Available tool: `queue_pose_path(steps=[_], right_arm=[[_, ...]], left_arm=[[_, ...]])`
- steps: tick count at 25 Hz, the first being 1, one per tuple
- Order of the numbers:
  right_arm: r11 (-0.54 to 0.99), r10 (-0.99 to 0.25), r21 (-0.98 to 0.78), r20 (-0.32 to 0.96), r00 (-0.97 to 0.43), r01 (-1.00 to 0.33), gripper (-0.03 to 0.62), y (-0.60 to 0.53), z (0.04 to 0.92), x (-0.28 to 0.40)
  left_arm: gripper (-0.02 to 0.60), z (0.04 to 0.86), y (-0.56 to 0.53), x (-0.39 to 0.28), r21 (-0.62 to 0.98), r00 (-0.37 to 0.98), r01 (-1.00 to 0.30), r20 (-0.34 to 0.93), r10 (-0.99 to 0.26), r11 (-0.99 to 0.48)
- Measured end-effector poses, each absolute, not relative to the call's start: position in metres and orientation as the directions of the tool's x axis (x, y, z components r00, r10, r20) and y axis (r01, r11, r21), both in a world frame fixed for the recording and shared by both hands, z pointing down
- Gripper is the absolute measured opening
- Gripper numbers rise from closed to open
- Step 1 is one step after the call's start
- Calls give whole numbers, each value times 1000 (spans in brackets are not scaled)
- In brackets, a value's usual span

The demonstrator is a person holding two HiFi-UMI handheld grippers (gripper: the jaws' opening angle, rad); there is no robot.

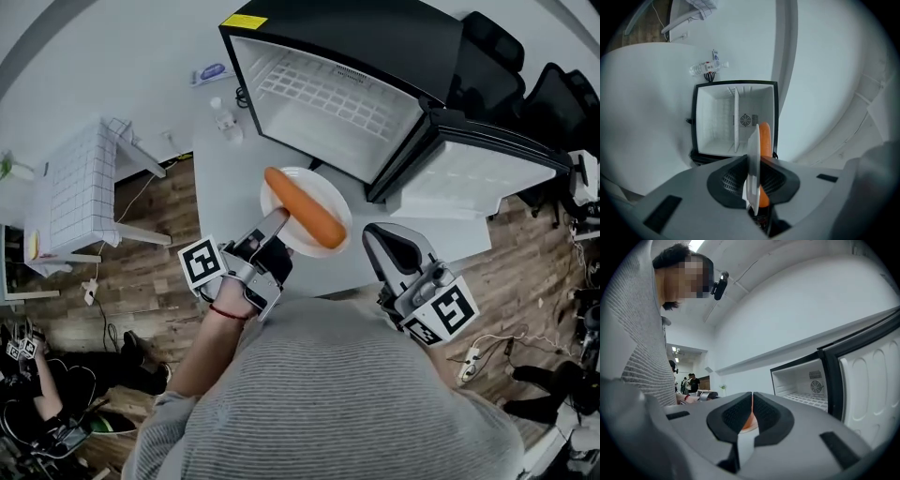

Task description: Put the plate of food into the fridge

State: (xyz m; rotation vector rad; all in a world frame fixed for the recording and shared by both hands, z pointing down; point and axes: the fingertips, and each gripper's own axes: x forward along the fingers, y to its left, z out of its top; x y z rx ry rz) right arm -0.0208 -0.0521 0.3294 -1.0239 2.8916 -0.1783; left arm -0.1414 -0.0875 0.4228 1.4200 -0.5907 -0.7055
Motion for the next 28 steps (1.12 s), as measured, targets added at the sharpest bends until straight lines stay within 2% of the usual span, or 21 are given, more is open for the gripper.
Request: queue_pose_path(steps=[19,28], right_arm=[[744,-660,-122,14,-751,-657,15,-79,327,-9],[756,-645,-134,11,-764,-640,15,-89,330,-3]], left_arm=[[55,431,-122,-134,995,679,89,-25,-734,48],[55,440,-143,-127,997,663,34,33,-747,75]])
